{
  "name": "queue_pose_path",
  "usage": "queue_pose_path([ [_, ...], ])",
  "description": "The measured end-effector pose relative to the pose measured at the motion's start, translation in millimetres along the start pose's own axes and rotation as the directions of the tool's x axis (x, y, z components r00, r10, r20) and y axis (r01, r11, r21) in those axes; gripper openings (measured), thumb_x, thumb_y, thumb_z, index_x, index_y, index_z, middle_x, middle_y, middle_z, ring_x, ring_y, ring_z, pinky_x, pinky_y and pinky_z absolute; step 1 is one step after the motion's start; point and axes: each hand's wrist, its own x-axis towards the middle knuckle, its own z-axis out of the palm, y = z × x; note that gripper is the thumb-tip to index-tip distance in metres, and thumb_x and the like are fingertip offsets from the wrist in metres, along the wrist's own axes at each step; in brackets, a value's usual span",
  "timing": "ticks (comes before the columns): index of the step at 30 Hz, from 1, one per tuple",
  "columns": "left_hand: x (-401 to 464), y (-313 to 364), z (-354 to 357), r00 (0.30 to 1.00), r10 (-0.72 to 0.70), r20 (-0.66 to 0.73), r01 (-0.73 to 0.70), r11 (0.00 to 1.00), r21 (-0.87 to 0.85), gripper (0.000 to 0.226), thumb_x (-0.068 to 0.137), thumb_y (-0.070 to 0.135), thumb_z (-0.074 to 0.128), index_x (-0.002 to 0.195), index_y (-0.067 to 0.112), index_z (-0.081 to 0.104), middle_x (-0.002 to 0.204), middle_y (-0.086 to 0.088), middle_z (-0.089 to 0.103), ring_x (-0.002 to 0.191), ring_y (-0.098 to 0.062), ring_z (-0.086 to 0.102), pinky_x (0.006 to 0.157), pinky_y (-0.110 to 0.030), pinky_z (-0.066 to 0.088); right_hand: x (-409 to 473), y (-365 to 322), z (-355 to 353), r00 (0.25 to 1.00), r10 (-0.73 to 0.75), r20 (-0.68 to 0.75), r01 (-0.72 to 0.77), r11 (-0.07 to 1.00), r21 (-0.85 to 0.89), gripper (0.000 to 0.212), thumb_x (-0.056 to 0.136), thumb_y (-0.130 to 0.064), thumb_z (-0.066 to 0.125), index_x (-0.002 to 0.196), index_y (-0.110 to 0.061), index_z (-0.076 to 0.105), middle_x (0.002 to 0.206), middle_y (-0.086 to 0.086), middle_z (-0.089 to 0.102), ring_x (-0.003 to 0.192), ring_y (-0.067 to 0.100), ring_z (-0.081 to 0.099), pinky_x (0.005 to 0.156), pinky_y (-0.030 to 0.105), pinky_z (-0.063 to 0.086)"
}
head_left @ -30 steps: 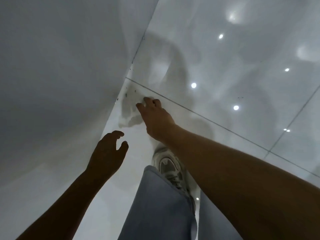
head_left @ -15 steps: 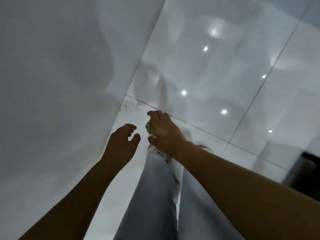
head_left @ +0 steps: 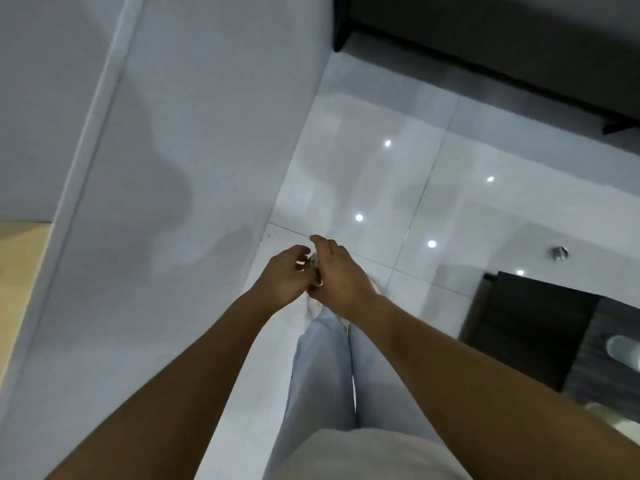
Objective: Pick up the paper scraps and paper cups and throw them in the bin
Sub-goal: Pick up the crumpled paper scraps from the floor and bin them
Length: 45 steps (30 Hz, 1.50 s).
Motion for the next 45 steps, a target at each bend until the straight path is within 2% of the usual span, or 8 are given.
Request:
queue_pose_path([
  [8,-57,70,-17,0.983,0.134,0.128,-0.143,0.988,0.061,0.051,0.08,-0.001,0.057,0.129,0.009,0.049,0.121,-0.004,0.059,0.107,-0.02,0.058,0.083,-0.029,0.051,-61,-38,-54,0.987,0.074,-0.144,-0.068,0.997,0.046,0.079,0.078,-0.013,0.067,0.146,-0.011,0.027,0.131,0.008,0.047,0.118,0.026,0.046,0.088,0.039,0.049],
  [15,-64,108,-9,0.955,0.26,0.144,-0.283,0.944,0.17,0.047,0.077,-0.001,0.06,0.122,0.01,0.052,0.113,-0.007,0.061,0.091,-0.019,0.057,0.063,-0.02,0.043,-85,-41,-91,0.961,0.159,-0.225,-0.14,0.985,0.096,0.081,0.08,-0.013,0.066,0.148,-0.014,0.022,0.135,0.007,0.046,0.122,0.024,0.045,0.091,0.04,0.049],
  [19,-56,138,-1,0.951,0.294,0.096,-0.309,0.896,0.32,0.054,0.075,0.012,0.075,0.123,0.008,0.052,0.109,-0.004,0.059,0.091,-0.018,0.055,0.074,-0.023,0.04,-98,-22,-124,0.942,0.212,-0.259,-0.197,0.977,0.085,0.089,0.081,-0.022,0.073,0.15,-0.014,0.018,0.143,0.008,0.039,0.129,0.025,0.039,0.096,0.041,0.047],
  [22,-45,171,8,0.947,0.307,0.09,-0.317,0.856,0.409,0.058,0.075,0.015,0.077,0.125,0.007,0.05,0.114,-0.01,0.058,0.098,-0.024,0.056,0.078,-0.023,0.038,-109,5,-154,0.913,0.267,-0.31,-0.254,0.964,0.08,0.085,0.083,-0.025,0.072,0.149,-0.011,0.02,0.144,0.01,0.038,0.129,0.028,0.039,0.099,0.041,0.045],
  [28,-10,273,53,0.909,0.376,0.181,-0.413,0.745,0.524,0.055,0.075,0.014,0.075,0.124,0.006,0.05,0.118,-0.014,0.056,0.098,-0.025,0.054,0.075,-0.024,0.04,-132,86,-225,0.805,0.456,-0.379,-0.432,0.889,0.153,0.073,0.087,-0.026,0.066,0.146,-0.012,0.025,0.142,0.009,0.038,0.126,0.028,0.04,0.098,0.041,0.046],
  [33,21,374,112,0.873,0.407,0.269,-0.485,0.662,0.571,0.067,0.079,0.017,0.072,0.137,0.012,0.041,0.129,-0.012,0.049,0.112,-0.029,0.052,0.087,-0.032,0.048,-149,167,-289,0.705,0.607,-0.368,-0.537,0.795,0.282,0.064,0.09,-0.024,0.061,0.143,-0.011,0.028,0.139,0.01,0.038,0.124,0.028,0.039,0.099,0.039,0.043],
  [42,60,514,208,0.79,0.411,0.455,-0.611,0.457,0.647,0.065,0.08,0.023,0.071,0.137,0.019,0.041,0.129,-0.009,0.049,0.108,-0.027,0.054,0.083,-0.023,0.039,-181,265,-375,0.522,0.784,-0.337,-0.592,0.617,0.519,0.062,0.092,-0.029,0.059,0.143,-0.011,0.03,0.14,0.01,0.038,0.125,0.028,0.04,0.1,0.038,0.042],
  [45,76,557,234,0.757,0.4,0.516,-0.65,0.379,0.659,0.065,0.08,0.023,0.071,0.138,0.019,0.041,0.131,-0.008,0.049,0.112,-0.026,0.054,0.088,-0.024,0.04,-181,289,-398,0.446,0.839,-0.312,-0.593,0.538,0.599,0.062,0.092,-0.03,0.06,0.143,-0.011,0.03,0.141,0.011,0.039,0.126,0.029,0.041,0.1,0.039,0.041],
])
